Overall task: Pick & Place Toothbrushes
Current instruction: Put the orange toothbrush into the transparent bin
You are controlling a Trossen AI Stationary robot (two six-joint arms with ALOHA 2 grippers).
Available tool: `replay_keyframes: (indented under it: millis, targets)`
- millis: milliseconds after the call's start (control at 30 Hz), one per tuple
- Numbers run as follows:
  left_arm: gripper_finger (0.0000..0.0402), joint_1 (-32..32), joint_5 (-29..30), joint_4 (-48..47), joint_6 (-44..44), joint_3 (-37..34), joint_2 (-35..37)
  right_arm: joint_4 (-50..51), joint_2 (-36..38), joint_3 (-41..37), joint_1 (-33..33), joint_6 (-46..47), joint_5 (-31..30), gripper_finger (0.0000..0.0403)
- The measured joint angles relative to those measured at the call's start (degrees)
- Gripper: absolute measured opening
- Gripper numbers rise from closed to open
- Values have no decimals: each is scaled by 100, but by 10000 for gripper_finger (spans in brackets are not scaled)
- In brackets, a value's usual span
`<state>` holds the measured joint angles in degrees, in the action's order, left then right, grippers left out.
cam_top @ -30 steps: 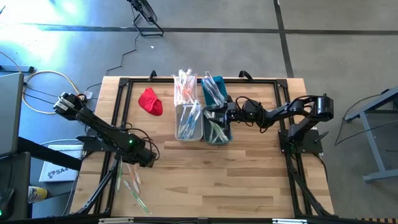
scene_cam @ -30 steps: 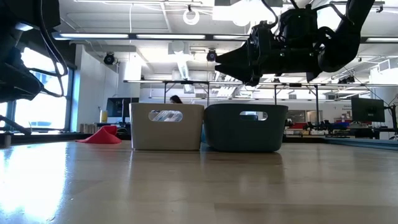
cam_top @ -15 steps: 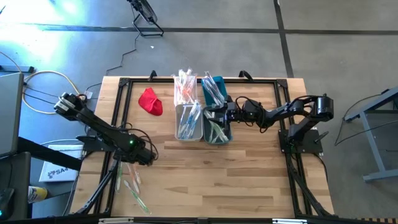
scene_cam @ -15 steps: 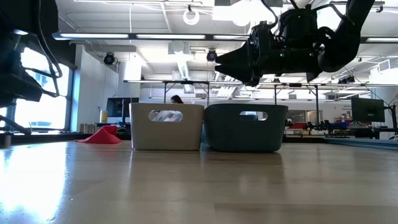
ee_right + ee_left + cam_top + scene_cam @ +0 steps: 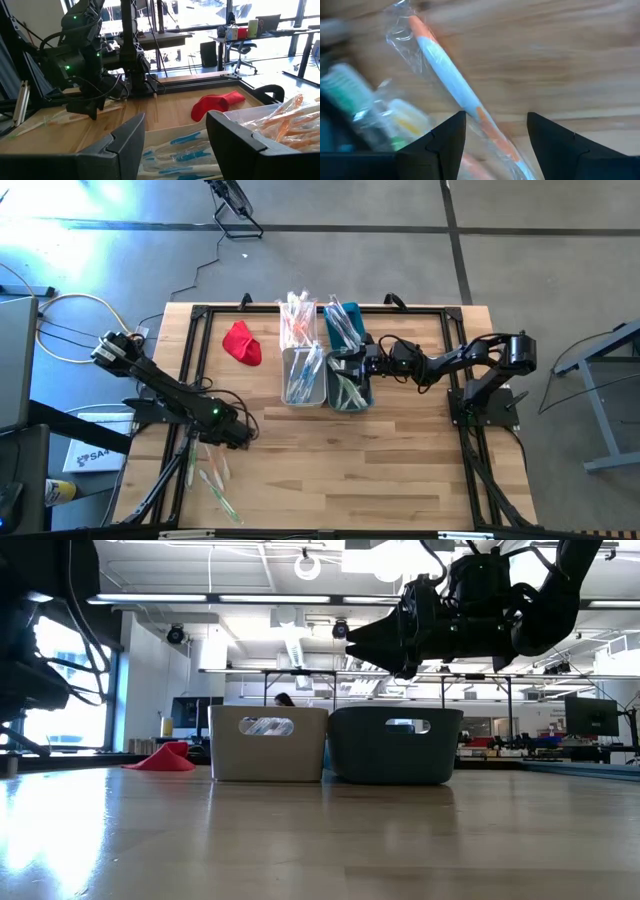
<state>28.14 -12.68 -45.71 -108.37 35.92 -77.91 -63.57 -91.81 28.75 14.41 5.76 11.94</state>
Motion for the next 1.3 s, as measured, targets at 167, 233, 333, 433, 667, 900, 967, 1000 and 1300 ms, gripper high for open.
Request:
replay_keyframes:
  millis: [167,233,333,433,667,900,967,1000,1300]
  targets:
    - [207,4,258,342,131,0,0,0,0,0,-2,0,0,204]
    - [207,2,351,536,219,0,0,-1,0,0,-1,0,0,204]
    - [207,2,445,794,413,0,0,-2,0,0,-2,0,0,204]
    - [207,4,549,980,594,2,2,-2,0,0,-2,1,0,203]
    - [207,2,741,830,529,7,7,-2,0,0,-2,2,0,204]
    - [207,0,805,478,142,7,4,-4,0,0,-2,0,0,203]
    - [207,0,804,485,142,7,4,-4,0,0,-2,0,0,204]
    - [206,0,804,491,142,7,4,-4,0,0,-2,0,0,204]
    - [135,0,795,521,155,4,2,-4,0,0,-1,1,0,204]
